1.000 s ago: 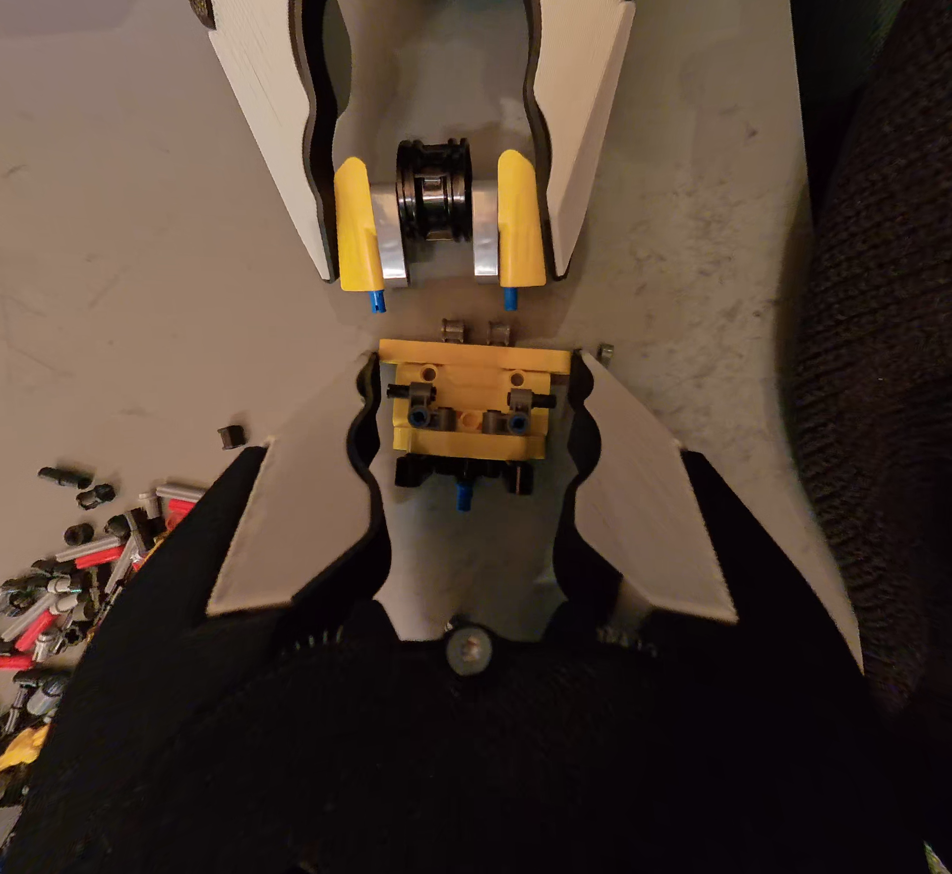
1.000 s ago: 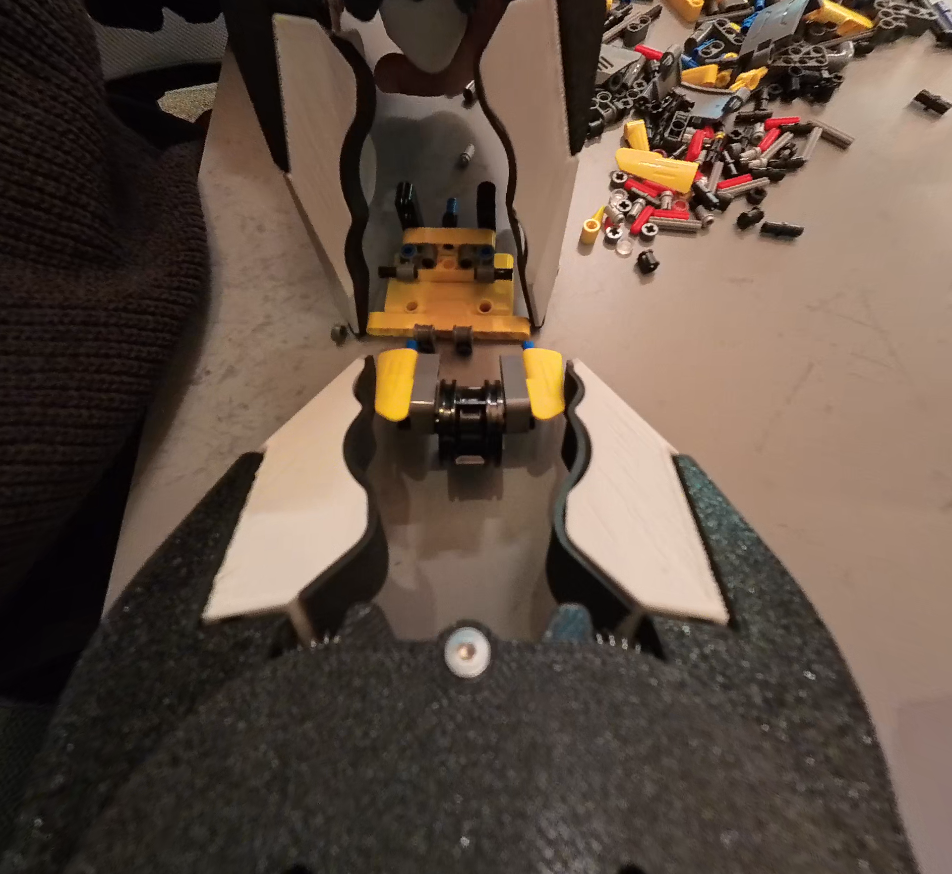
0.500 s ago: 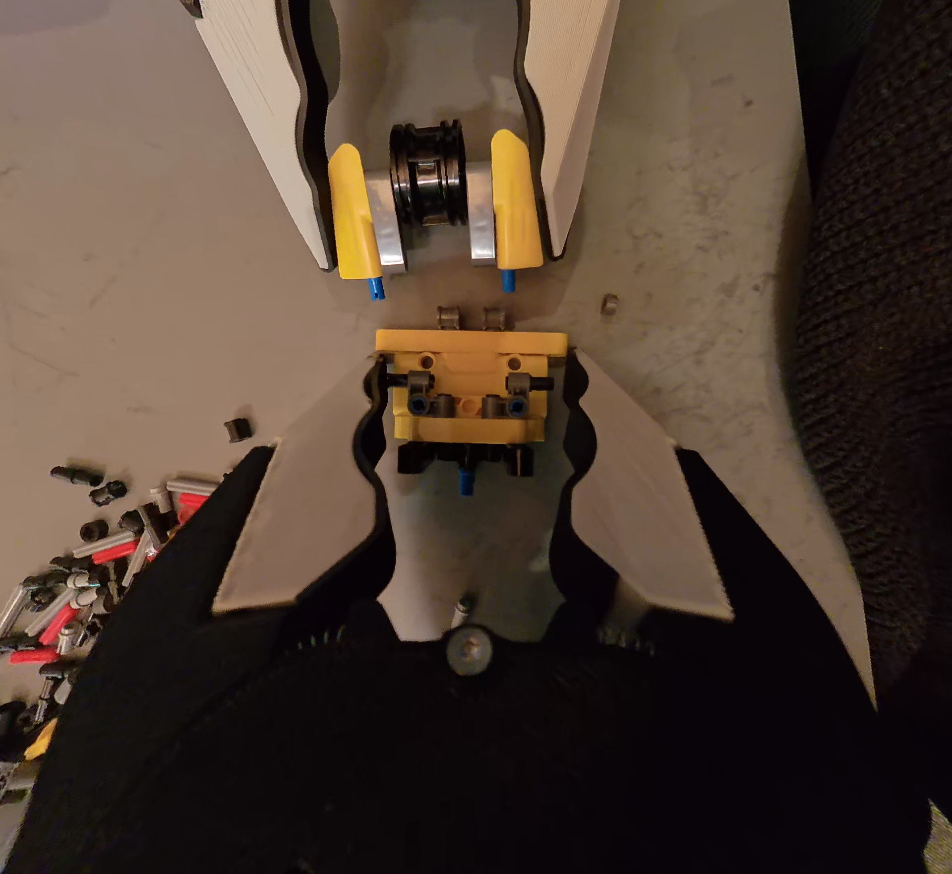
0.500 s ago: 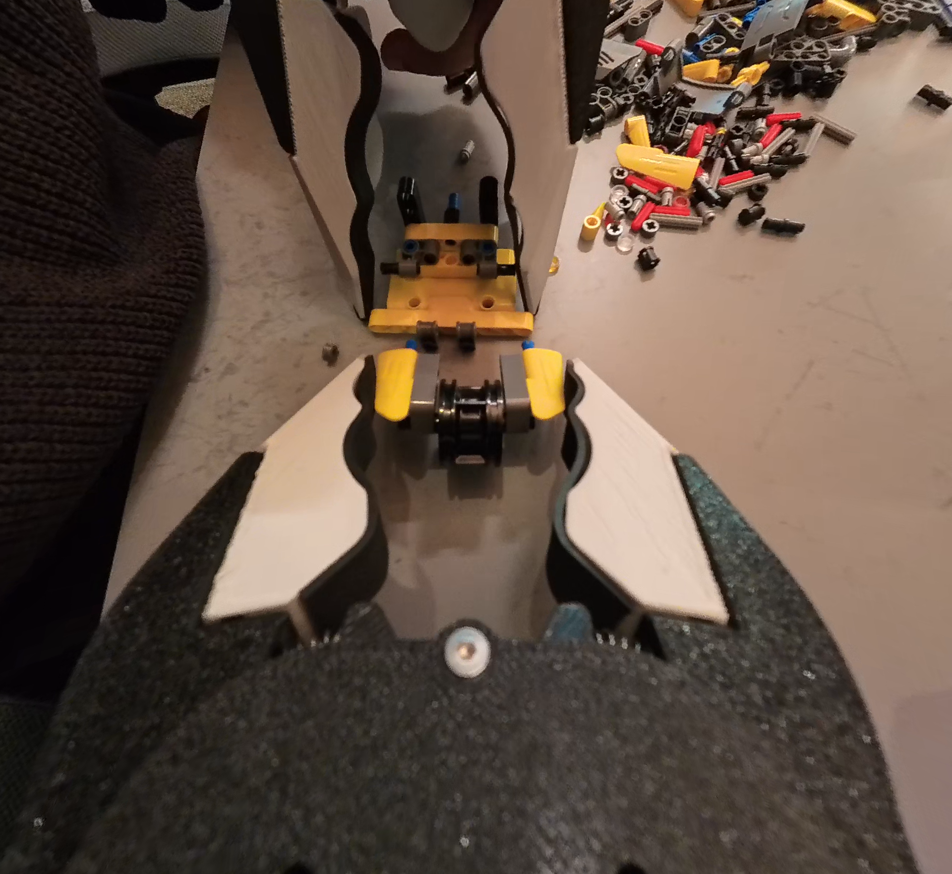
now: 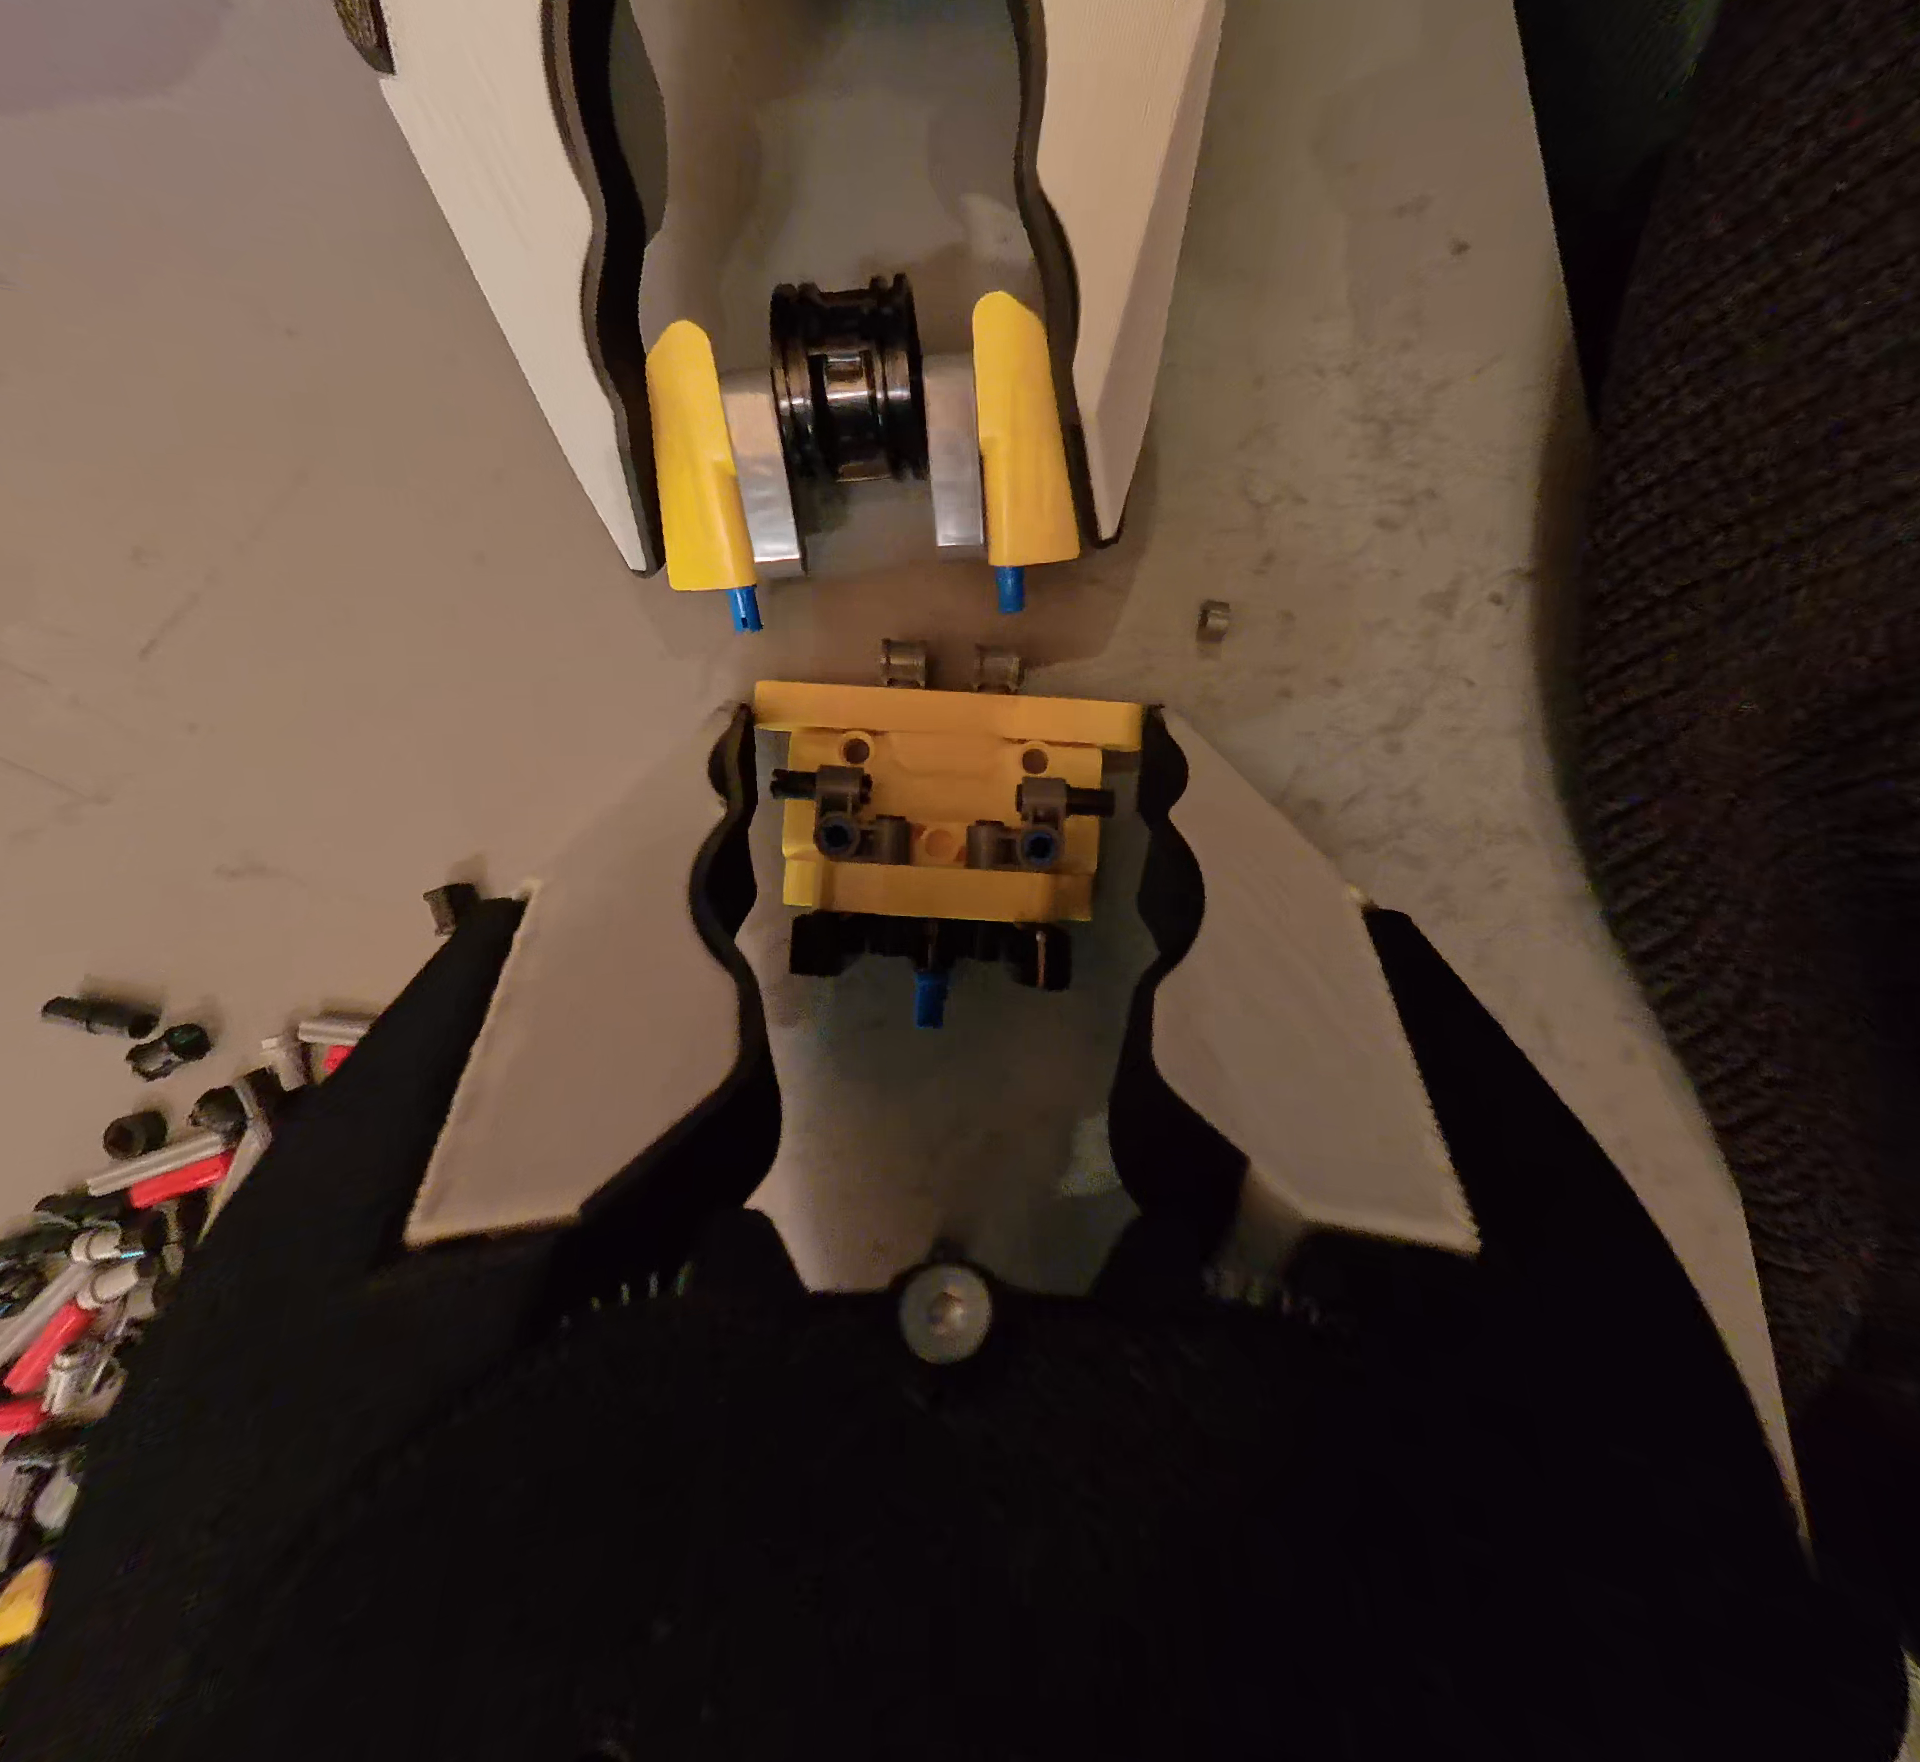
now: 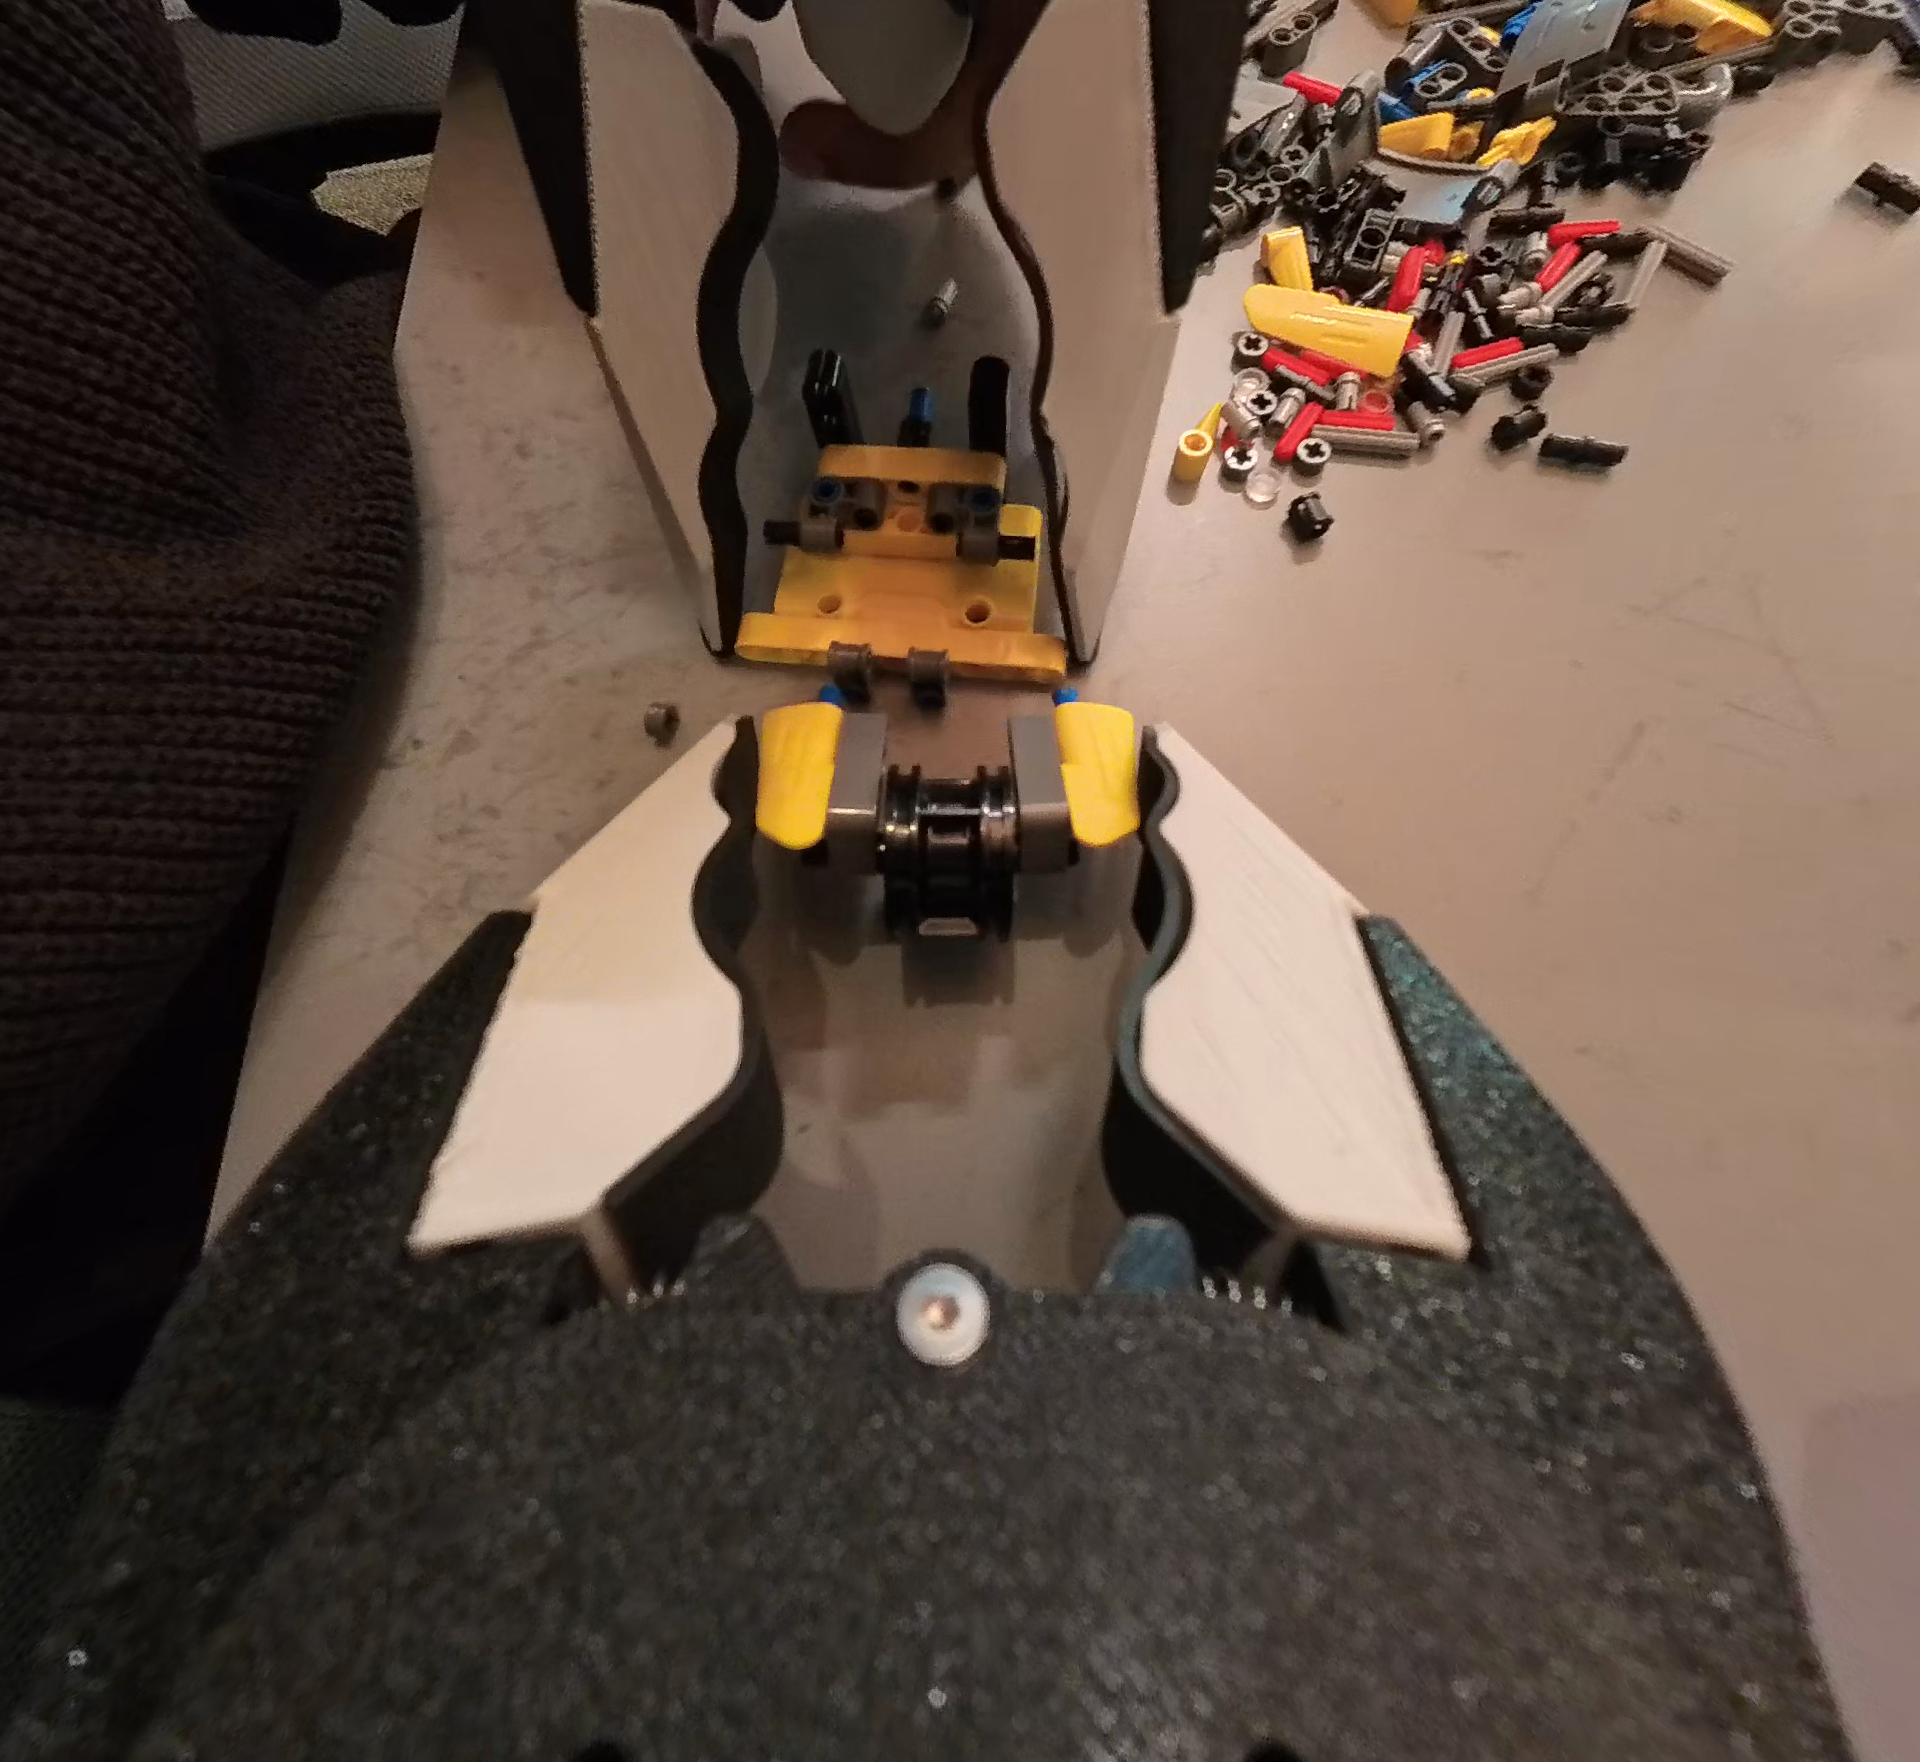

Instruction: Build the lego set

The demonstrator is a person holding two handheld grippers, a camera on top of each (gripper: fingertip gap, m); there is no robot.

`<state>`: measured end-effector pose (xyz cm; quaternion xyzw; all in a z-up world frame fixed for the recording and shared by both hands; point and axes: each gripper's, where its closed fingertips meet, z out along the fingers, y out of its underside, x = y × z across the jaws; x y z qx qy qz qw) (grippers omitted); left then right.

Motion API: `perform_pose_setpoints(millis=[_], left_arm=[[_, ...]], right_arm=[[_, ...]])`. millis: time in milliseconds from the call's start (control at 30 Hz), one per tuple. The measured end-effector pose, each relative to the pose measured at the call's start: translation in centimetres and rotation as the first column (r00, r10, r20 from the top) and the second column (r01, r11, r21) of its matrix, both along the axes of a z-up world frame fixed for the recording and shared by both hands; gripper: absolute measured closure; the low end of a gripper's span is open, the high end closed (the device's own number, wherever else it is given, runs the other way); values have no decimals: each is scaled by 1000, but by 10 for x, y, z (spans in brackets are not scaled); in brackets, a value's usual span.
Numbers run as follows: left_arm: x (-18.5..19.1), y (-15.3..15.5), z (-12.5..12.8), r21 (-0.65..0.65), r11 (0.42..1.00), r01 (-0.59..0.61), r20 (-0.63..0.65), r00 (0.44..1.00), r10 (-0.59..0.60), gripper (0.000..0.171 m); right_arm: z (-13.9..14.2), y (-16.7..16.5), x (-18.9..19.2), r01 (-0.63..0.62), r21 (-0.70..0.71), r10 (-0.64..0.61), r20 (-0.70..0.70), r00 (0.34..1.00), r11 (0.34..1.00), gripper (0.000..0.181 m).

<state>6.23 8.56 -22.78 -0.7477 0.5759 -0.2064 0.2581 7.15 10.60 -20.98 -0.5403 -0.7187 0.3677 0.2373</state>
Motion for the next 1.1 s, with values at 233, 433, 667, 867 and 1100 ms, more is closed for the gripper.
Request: perform_pose_setpoints(millis=[233, 433, 667, 867, 1100], left_arm=[[1, 0, 0, 3, 1000, 25, 32, 999, -25, 98], [0, 1, 0, -5, 999, 42, 36, 998, -42, 99], [-2, 10, 2, 52, 999, -10, 62, 998, 7, 100], [-4, 24, 27, 20, 990, -140, 246, 960, 131, 100], [2, 24, 36, 29, 988, -148, 300, 944, 133, 100]], right_arm=[[0, 0, 0, -1, -2, 1, 2, 1000, 1000, 108], [-1, 0, 0, -3, 1, 3, 3, 1000, 1000, 109], [5, 1, -1, 5, -4, -5, -29, 1000, 1000, 109], [17, 5, -4, 24, -23, -26, -96, 995, 999, 109], [26, 8, -6, 36, -50, -43, -146, 988, 998, 109]])
